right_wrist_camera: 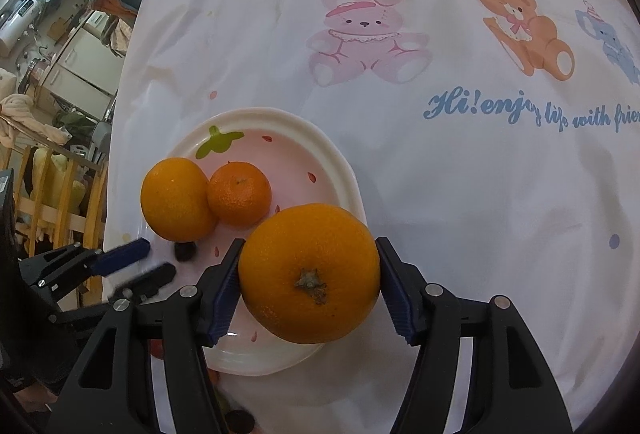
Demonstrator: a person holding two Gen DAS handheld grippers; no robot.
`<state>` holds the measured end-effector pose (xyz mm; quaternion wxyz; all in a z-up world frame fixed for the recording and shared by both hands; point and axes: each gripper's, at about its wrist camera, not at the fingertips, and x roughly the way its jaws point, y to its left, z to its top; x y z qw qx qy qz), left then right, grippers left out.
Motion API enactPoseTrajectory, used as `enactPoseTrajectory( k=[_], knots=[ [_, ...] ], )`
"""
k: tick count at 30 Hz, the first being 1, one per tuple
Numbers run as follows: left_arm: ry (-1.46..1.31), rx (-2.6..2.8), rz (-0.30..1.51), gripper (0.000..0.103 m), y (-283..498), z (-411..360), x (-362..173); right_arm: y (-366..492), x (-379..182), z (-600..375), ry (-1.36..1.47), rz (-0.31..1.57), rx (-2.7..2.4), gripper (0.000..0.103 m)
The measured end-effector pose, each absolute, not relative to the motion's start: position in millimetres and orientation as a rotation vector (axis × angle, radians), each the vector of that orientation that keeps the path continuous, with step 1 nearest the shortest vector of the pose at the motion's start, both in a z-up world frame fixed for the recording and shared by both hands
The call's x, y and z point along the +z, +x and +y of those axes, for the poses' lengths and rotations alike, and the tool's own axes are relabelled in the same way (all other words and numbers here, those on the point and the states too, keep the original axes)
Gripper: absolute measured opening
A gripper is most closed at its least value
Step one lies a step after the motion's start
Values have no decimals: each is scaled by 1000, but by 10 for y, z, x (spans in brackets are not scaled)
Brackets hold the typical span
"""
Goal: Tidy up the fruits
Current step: 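Carry the orange and grape to the pink plate and release both, then withdraw both tools and close the right tool on another orange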
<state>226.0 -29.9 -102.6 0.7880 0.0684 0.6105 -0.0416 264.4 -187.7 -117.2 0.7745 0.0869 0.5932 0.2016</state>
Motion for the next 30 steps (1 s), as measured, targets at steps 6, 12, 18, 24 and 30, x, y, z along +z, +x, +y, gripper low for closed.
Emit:
enactPoseTrajectory(
  k=[6, 12, 18, 24, 30],
  knots=[
    [132, -96, 1267, 66, 2242, -291, -903, 2667, -1000, -1975, 255, 1221, 450, 84],
    [88, -111, 1240, 67, 2189, -233, -828, 2667, -860, -2125, 309, 1180, 416, 85],
    [60, -120, 1179, 67, 2082, -198, -661, 2540, -699, -2245, 352, 1142, 394, 92],
    [42, -62, 1042, 67, 1910, -83, -362, 2307, -448, -2296, 365, 1088, 419, 94],
    [-76, -52, 1043, 68, 1716, 58, -216, 2039, -293, -2338, 350, 1062, 412, 94]
  ],
)
